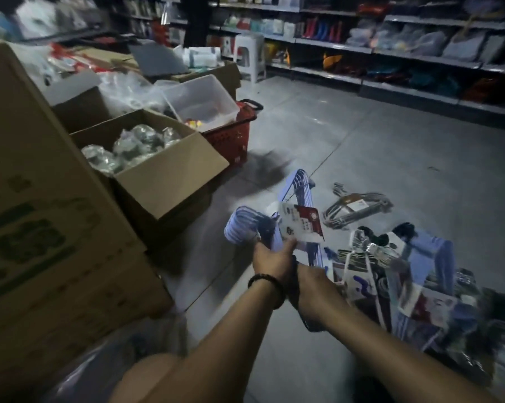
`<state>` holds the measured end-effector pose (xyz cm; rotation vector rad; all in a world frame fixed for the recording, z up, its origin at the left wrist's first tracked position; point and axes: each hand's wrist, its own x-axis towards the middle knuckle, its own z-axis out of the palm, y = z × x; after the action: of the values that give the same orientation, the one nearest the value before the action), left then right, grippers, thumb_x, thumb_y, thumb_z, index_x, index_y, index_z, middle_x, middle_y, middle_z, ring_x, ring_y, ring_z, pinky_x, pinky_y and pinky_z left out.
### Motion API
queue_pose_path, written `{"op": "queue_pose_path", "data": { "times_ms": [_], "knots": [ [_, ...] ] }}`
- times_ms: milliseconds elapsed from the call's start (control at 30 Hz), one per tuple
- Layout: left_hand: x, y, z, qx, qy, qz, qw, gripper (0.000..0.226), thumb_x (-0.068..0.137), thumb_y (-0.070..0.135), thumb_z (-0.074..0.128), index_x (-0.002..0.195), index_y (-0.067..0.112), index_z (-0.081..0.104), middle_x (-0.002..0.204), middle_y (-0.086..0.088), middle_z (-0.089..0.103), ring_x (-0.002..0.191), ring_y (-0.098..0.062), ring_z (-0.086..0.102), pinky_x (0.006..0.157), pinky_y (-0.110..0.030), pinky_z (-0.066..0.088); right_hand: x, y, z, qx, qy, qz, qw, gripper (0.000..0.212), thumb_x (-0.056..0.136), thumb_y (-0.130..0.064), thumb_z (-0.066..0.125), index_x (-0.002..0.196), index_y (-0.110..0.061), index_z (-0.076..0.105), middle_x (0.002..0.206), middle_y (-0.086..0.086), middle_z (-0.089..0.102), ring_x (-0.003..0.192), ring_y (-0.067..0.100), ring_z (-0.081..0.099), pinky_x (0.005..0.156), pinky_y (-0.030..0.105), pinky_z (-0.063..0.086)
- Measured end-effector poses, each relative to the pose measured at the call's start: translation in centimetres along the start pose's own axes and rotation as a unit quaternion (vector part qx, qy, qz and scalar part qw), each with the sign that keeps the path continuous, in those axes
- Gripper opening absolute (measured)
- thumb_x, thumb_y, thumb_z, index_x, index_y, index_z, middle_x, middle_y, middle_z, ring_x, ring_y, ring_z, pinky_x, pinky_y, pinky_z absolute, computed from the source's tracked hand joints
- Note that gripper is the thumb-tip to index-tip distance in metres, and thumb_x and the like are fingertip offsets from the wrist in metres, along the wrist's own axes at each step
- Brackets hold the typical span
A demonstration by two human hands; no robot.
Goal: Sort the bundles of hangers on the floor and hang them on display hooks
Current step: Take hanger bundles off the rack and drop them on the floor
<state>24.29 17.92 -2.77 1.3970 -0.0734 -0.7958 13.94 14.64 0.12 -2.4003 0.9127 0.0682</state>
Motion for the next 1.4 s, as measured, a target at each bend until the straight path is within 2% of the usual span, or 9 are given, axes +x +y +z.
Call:
{"op": "queue_pose_path", "data": {
  "times_ms": [133,200,367,533,800,933,1167,1267,1400],
  "knots": [
    [3.4,-1.8,-4.3,-0.03,-0.007,-0.075,0.997,0.017,0.1,0.019,0.064,0.117,0.018,0.069,0.11,-0.008,0.078,0.099,-0.03,0.076,0.075,-0.044,0.064,3.1,1.3,1.4,0.018,0.033,-0.11,0.993,0.022,0.089,-0.035,0.075,0.105,-0.031,0.06,0.102,-0.011,0.055,0.093,0.009,0.058,0.07,0.014,0.042],
    [4.9,-2.9,-7.0,-0.021,0.002,-0.123,0.992,0.021,0.104,0.027,0.059,0.122,0.018,0.065,0.113,-0.009,0.077,0.1,-0.032,0.075,0.081,-0.05,0.063,5.1,3.1,3.4,0.051,0.087,-0.044,0.994,0.041,0.087,-0.042,0.077,0.119,-0.027,0.057,0.115,-0.006,0.053,0.103,0.012,0.057,0.081,0.022,0.048],
    [8.3,-9.1,-10.4,-0.025,0.042,-0.185,0.982,0.02,0.109,0.031,0.05,0.113,0.017,0.064,0.119,-0.011,0.073,0.109,-0.034,0.071,0.103,-0.063,0.051,8.9,7.0,11.6,0.179,-0.162,0.148,0.959,0.044,0.087,-0.041,0.076,0.122,-0.019,0.06,0.125,0.007,0.069,0.11,0.024,0.068,0.099,0.044,0.057],
    [12.3,-16.9,-11.3,-0.07,0.053,-0.211,0.973,0.029,0.109,0.035,0.048,0.127,0.017,0.062,0.121,-0.009,0.073,0.1,-0.028,0.07,0.093,-0.048,0.054,10.8,9.9,20.4,0.126,-0.174,0.14,0.967,0.035,0.093,-0.02,0.057,0.127,-0.018,0.049,0.117,0.012,0.07,0.1,0.029,0.07,0.085,0.039,0.058],
    [14.9,-25.3,-13.1,0.188,0.198,-0.157,0.949,0.039,0.099,0.014,0.06,0.136,0.027,0.059,0.123,-0.002,0.072,0.109,-0.024,0.066,0.096,-0.034,0.052,13.9,12.5,28.8,0.139,-0.167,0.187,0.958,0.034,0.109,-0.017,0.04,0.142,-0.01,0.044,0.124,0.02,0.065,0.096,0.033,0.063,0.077,0.03,0.049],
    [13.9,-27.7,-13.6,0.243,0.203,-0.18,0.931,0.068,0.089,-0.008,0.046,0.143,0.033,0.048,0.128,-0.001,0.066,0.114,-0.025,0.062,0.104,-0.039,0.053,14.1,12.8,29.6,0.051,-0.332,0.153,0.929,0.051,0.101,-0.021,0.054,0.15,-0.023,0.042,0.132,0.014,0.064,0.104,0.027,0.065,0.087,0.026,0.052],
    [11.5,-26.7,-12.5,0.398,0.211,-0.224,0.865,0.059,0.085,0.011,0.062,0.142,0.02,0.047,0.139,-0.013,0.049,0.123,-0.037,0.056,0.102,-0.044,0.053,13.3,12.2,23.3,-0.076,-0.381,0.09,0.917,0.041,0.1,-0.035,0.059,0.135,-0.014,0.065,0.14,0.011,0.063,0.126,0.027,0.061,0.103,0.032,0.048],
    [10.8,-23.4,-10.2,0.466,0.136,-0.179,0.856,0.045,0.088,0.023,0.063,0.133,0.021,0.052,0.139,-0.011,0.051,0.122,-0.034,0.055,0.103,-0.043,0.052,12.5,11.6,17.3,-0.097,-0.334,0.068,0.935,0.042,0.101,-0.04,0.057,0.135,-0.016,0.065,0.14,0.01,0.063,0.126,0.027,0.06,0.106,0.036,0.048],
    [7.4,-16.1,-4.1,0.46,-0.165,-0.166,0.857,0.03,0.101,0.029,0.057,0.126,0.014,0.065,0.122,-0.01,0.07,0.106,-0.027,0.067,0.089,-0.034,0.058,9.3,10.8,7.1,-0.119,-0.263,0.042,0.957,0.04,0.101,-0.044,0.058,0.132,-0.02,0.067,0.135,0.008,0.066,0.121,0.027,0.062,0.103,0.037,0.05]
  ]
}}
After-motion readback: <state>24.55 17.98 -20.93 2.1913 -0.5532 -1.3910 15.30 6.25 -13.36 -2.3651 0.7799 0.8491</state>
